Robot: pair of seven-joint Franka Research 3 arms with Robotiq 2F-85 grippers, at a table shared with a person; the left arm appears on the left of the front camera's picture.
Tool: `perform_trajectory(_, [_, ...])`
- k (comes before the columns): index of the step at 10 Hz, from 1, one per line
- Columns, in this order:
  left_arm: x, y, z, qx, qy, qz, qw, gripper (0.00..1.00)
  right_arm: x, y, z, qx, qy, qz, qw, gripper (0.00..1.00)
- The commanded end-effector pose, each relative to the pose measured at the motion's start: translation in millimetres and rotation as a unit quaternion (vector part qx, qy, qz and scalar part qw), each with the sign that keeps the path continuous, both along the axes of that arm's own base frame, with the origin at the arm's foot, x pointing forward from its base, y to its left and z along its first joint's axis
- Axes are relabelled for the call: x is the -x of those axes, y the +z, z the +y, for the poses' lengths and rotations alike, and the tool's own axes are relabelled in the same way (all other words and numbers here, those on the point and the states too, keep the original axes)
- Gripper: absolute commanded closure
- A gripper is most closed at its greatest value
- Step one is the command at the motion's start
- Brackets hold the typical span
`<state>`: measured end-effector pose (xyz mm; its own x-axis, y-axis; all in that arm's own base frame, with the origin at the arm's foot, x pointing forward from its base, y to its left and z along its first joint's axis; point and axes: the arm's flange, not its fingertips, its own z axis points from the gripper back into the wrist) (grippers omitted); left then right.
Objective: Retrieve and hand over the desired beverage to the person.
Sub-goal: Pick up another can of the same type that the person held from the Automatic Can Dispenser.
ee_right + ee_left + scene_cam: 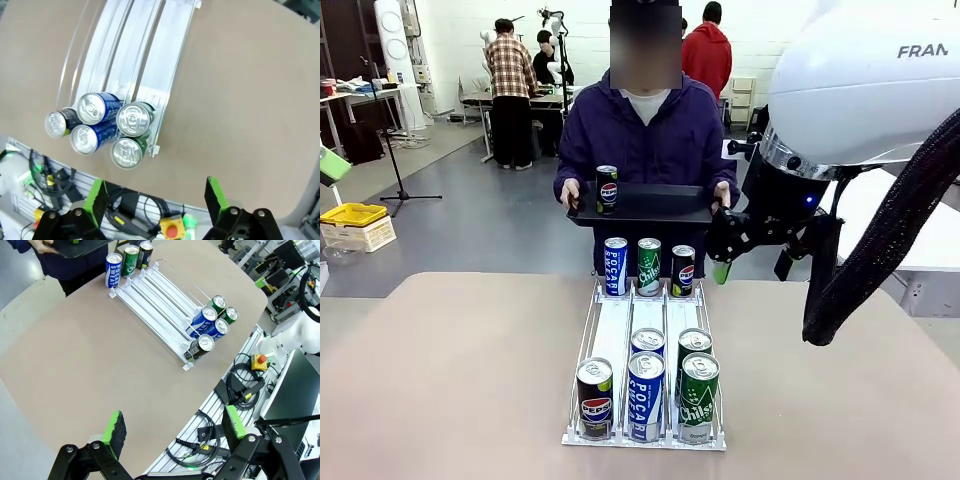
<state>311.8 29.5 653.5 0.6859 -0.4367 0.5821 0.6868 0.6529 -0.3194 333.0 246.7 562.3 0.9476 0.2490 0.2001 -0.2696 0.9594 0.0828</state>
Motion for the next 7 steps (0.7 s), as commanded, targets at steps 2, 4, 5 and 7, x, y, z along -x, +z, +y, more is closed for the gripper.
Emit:
perform_trajectory(2, [-0.4, 0.5, 1.1, 0.007, -0.006, -0.003, 1.000, 0.00, 12.5, 6.1, -3.8, 0.004, -0.003, -0.016, 1.000, 0.00])
perform_trajectory(4, [-0.4, 0.5, 1.1, 0.007, -0.006, -0.003, 1.000, 0.00, 12.5, 6.1, -3.8, 0.004, -0.003, -0.016, 1.000, 0.00])
perform_trajectory(5, [-0.4, 0.5, 1.1, 0.007, -0.006, -0.003, 1.000, 0.00, 12.5, 6.1, -3.8, 0.004, -0.003, -0.016, 1.000, 0.00])
perform_trajectory(7, [-0.4, 0.5, 1.1, 0.007, -0.006, -0.003, 1.000, 0.00, 10.0, 11.4, -1.3, -0.002, 0.002, -0.016, 1.000, 0.00])
